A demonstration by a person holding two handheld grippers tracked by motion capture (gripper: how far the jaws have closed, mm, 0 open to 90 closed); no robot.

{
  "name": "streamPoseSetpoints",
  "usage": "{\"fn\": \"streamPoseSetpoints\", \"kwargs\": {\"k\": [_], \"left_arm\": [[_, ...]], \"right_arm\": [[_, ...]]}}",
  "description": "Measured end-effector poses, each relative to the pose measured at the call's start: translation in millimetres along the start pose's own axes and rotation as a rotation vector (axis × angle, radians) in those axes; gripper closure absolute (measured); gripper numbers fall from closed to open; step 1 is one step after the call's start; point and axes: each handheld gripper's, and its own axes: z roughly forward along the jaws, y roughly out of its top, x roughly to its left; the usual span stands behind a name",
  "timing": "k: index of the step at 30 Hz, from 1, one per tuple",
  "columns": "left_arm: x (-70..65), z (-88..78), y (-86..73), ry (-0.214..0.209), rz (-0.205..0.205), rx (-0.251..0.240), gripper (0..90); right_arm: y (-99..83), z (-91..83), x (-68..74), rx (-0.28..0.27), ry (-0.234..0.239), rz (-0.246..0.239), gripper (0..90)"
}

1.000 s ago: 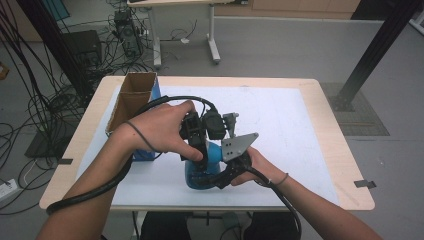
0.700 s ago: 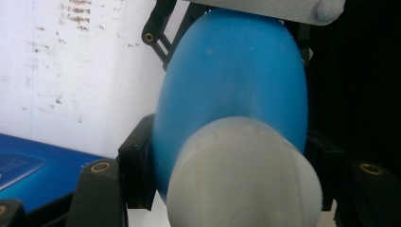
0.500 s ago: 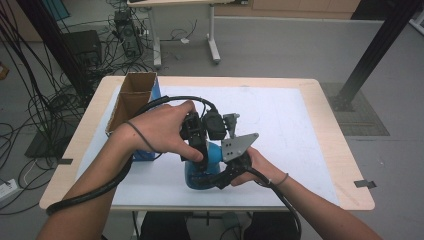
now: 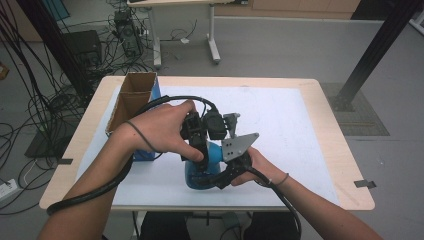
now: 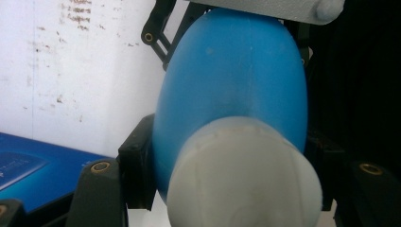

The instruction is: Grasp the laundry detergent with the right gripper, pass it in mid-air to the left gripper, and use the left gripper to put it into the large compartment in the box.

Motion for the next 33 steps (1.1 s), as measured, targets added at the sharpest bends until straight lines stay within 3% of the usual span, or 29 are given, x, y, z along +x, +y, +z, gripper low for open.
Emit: {"fn": "streamPoseSetpoints", "kwargs": {"k": [33], "left_arm": [[0.4,0.4,-2.9,-0.001,-0.002,-0.002,36.7]], "right_arm": [[0.1,2.6,-0.8,-0.004,0.005,-0.003,42.0]]}}
